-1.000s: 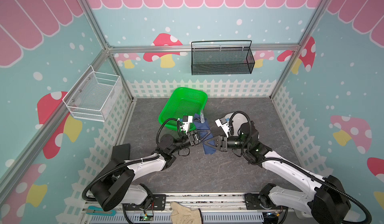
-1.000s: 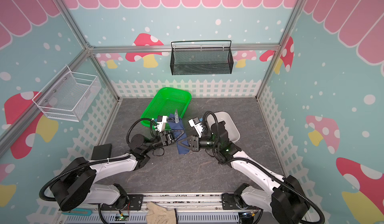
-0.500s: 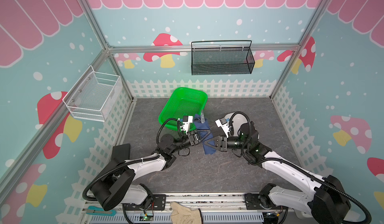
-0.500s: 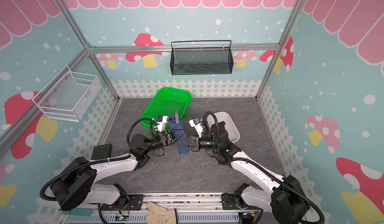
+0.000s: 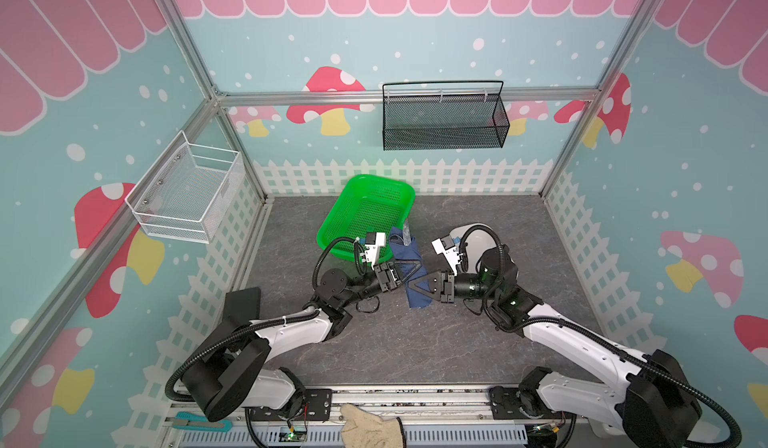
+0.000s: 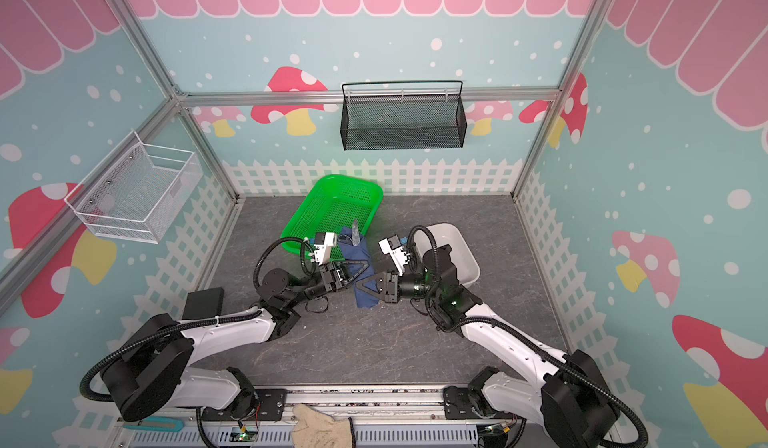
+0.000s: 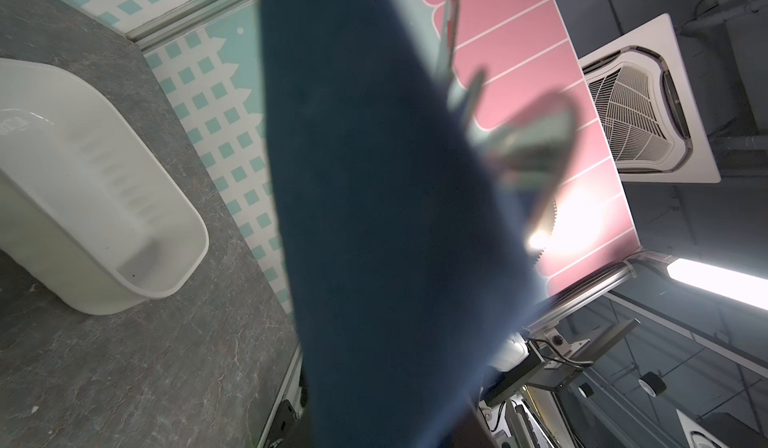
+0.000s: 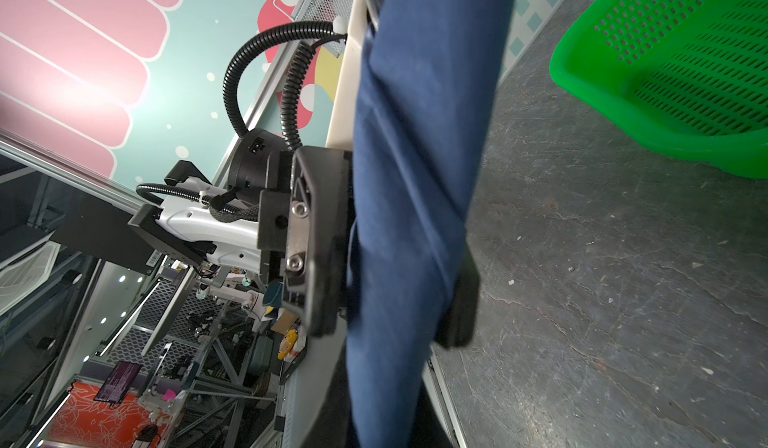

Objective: Place the utensils on the paper napkin and roll it up

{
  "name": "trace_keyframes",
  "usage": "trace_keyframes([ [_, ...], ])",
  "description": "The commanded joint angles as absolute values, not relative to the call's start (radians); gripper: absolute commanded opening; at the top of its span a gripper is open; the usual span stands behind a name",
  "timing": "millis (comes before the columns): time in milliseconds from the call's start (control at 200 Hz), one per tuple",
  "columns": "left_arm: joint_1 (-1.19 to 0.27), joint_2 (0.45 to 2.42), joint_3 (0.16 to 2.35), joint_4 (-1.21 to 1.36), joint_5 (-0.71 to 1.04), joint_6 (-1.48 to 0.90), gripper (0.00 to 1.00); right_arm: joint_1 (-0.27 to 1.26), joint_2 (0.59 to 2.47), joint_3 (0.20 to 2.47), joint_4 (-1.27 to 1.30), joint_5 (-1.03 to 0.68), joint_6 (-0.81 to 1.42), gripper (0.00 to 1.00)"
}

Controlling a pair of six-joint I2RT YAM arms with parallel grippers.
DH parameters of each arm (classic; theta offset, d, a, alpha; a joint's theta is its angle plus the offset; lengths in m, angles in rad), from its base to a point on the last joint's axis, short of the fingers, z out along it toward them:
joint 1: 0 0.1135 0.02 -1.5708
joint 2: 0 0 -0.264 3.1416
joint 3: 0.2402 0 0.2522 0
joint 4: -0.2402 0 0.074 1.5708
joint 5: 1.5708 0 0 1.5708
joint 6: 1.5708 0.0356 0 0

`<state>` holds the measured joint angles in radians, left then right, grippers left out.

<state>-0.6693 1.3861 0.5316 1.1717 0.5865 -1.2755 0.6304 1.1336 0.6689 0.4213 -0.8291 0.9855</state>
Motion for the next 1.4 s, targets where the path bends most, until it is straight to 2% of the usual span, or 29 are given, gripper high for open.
trace_keyframes([
  [0, -0.674, 1.391, 0.534, 1.205, 0.575, -1.279, 0.23, 0.638, 1.127, 0.66, 0.484, -0.834, 0.997, 0.11],
  [280, -0.673, 1.385, 0.533, 1.2, 0.563, -1.272, 0.12, 0.638, 1.124, 0.655, 0.484, -0.831, 0.994, 0.13],
  [550, -0.672, 1.37, 0.54, 1.169, 0.563, -1.254, 0.06, 0.637, 1.118, 0.651, 0.478, -0.829, 0.99, 0.16],
  [715, -0.656, 1.365, 0.543, 1.108, 0.576, -1.247, 0.03, 0.629, 1.109, 0.657, 0.439, -0.808, 0.966, 0.23],
  [806, -0.64, 1.364, 0.54, 1.106, 0.586, -1.251, 0.03, 0.619, 1.1, 0.658, 0.415, -0.79, 0.953, 0.31],
  [1071, -0.591, 1.368, 0.544, 1.102, 0.625, -1.262, 0.02, 0.579, 1.064, 0.649, 0.357, -0.7, 0.941, 0.43],
  [1396, -0.5, 1.352, 0.513, 1.086, 0.679, -1.284, 0.02, 0.552, 0.913, 0.583, 0.234, -0.446, 0.917, 0.47],
])
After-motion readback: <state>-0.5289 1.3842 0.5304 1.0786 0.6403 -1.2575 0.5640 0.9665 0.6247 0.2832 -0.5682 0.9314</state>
